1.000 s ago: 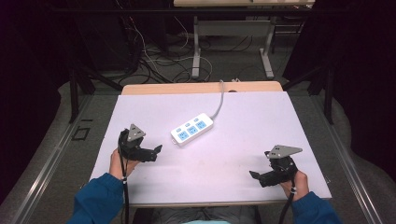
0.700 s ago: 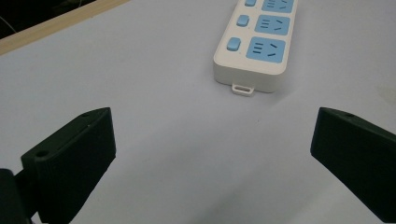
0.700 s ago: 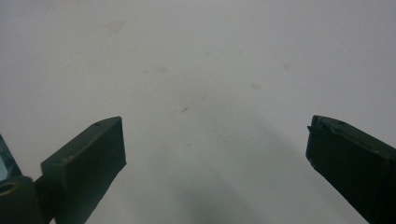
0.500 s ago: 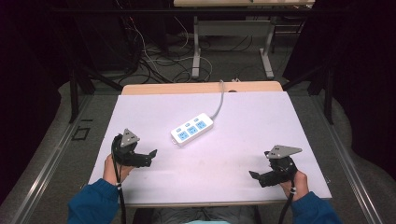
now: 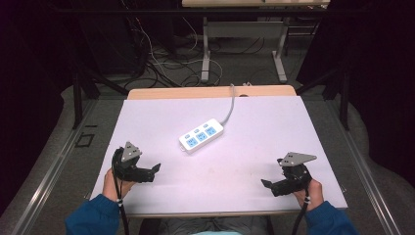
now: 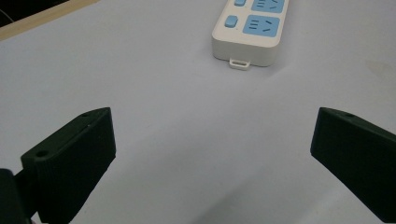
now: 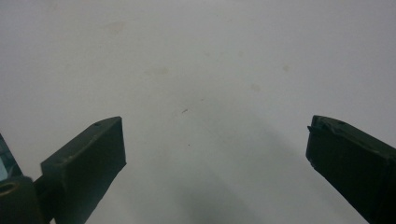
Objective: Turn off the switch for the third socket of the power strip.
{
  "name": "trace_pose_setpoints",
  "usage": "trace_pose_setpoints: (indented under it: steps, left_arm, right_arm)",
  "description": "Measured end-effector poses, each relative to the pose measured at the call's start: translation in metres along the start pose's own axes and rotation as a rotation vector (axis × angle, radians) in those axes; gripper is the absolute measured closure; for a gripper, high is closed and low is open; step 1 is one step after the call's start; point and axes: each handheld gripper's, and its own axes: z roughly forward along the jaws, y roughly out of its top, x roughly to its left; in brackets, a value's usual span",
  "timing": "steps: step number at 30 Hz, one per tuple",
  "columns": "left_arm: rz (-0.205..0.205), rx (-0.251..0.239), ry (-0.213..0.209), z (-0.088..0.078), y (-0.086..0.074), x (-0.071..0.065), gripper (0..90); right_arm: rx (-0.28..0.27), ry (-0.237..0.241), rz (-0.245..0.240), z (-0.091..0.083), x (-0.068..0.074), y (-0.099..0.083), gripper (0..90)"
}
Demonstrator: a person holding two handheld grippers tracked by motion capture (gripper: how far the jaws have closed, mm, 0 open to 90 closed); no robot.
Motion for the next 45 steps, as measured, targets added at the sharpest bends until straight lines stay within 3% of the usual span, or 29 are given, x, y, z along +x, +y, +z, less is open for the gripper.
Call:
trace_pose_setpoints:
  steps: [7, 23, 45]
  left_arm:
    - [-0.005, -0.003, -0.005, -0.005, -0.006, -0.002, 0.2]
    - [0.028, -0.013, -0.009, -0.014, -0.020, -0.009, 0.2]
    - [-0.001, -0.033, -0.003, -0.020, -0.035, -0.012, 0.2]
  right_arm:
    - [-0.005, 0.000, -0.001, 0.000, 0.001, 0.000, 4.1]
    - [0.007, 0.006, -0.010, 0.000, 0.001, 0.000, 4.2]
    - [0.006, 0.004, -0.007, -0.001, 0.003, 0.000, 4.3]
